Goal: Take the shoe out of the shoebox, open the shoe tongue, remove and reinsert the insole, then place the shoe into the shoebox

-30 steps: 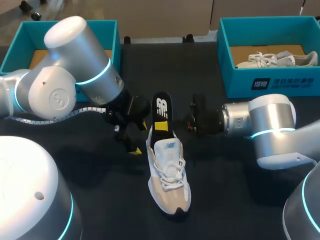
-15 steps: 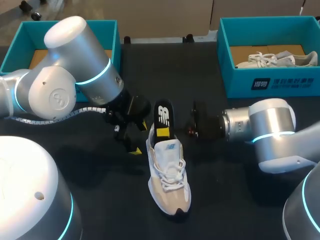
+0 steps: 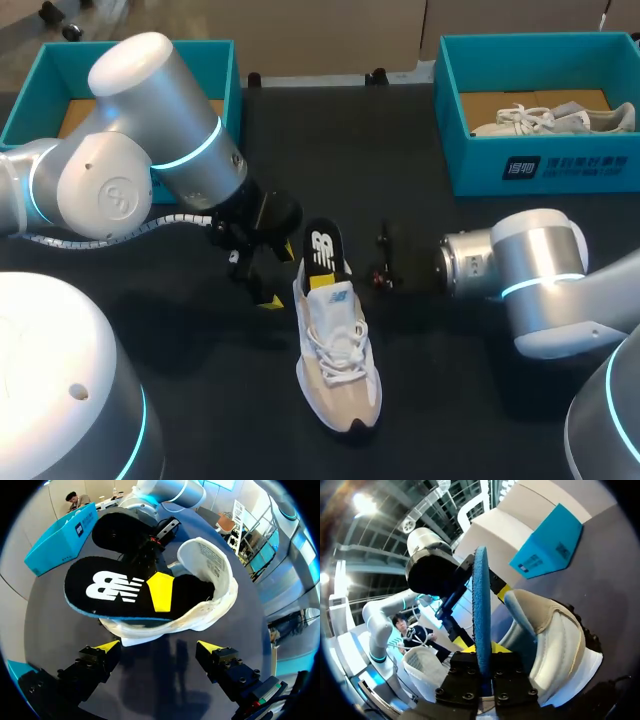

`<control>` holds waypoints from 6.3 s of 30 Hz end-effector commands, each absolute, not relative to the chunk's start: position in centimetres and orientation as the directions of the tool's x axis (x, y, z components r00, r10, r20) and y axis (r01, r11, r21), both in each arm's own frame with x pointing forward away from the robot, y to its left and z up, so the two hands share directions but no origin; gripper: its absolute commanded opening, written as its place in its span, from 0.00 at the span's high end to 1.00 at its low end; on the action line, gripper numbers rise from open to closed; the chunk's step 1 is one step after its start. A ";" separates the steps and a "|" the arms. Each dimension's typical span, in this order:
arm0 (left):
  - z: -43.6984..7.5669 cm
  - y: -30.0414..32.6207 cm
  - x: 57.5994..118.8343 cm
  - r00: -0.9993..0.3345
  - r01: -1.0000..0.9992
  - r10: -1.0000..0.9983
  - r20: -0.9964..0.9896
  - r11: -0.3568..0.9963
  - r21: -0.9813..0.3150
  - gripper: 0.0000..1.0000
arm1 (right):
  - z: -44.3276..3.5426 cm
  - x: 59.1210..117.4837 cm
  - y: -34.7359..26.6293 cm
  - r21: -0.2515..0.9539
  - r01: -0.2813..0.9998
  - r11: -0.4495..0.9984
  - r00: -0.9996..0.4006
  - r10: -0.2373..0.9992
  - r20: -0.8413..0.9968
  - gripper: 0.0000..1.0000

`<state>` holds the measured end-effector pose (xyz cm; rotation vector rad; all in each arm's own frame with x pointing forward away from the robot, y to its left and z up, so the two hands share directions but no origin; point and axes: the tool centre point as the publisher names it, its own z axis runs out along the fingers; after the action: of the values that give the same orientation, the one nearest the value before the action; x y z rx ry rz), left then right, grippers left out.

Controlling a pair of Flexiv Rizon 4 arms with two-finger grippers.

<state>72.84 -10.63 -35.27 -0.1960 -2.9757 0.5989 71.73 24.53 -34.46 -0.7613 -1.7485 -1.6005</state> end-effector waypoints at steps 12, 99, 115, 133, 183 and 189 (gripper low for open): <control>-35.3 -10.6 72.8 -0.987 0.107 0.146 0.072 0.914 -0.391 0.00 | -31.9 72.4 25.3 0.681 0.722 0.124 -0.687 0.011 0.727 0.54; -35.3 -10.6 72.8 -0.987 0.107 0.146 0.072 0.914 -0.391 0.00 | -35.5 71.2 24.7 0.559 0.825 0.082 -0.564 0.069 0.823 1.00; -35.3 -10.6 72.8 -0.987 0.107 0.146 0.072 0.914 -0.391 0.00 | -32.1 72.1 25.2 0.640 0.760 0.117 -0.650 0.090 0.755 0.42; -34.2 -9.8 72.7 -0.977 0.161 0.202 0.071 0.913 -0.376 0.00 | -30.4 72.5 24.5 0.669 0.727 0.154 -0.685 0.105 0.721 0.48; -25.1 5.5 80.7 -0.966 0.206 0.236 0.106 0.951 -0.231 0.00 | -21.5 80.5 19.8 0.059 0.904 0.425 -0.360 0.678 0.641 1.00; -25.1 5.5 80.7 -0.966 0.206 0.236 0.106 0.951 -0.231 0.00 | -21.2 79.9 20.2 0.099 0.931 0.353 -0.342 0.740 0.579 1.00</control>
<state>80.59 5.61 -25.04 -0.3367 -2.9739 0.3338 81.23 20.27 -21.64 -1.3416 -2.0771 -0.6004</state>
